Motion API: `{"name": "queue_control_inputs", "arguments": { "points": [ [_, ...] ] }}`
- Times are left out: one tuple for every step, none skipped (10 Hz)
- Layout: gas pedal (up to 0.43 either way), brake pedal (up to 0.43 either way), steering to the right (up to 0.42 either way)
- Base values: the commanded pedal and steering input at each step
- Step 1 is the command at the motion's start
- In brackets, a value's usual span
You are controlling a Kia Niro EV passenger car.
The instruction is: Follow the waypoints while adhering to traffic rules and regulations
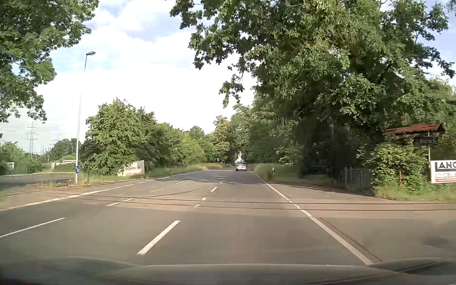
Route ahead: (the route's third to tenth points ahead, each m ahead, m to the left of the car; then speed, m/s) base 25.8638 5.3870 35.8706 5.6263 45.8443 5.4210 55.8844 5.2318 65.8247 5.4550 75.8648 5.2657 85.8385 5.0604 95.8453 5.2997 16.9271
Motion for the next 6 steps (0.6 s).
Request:
{"name": "queue_control_inputs", "arguments": {
  "points": [
    [0.118, 0.030, 0.001],
    [0.118, 0.030, 0.001],
    [0.130, 0.030, 0.001],
    [0.130, 0.030, 0.001],
    [0.130, 0.030, 0.001],
    [0.118, 0.030, 0.001]
  ]
}}
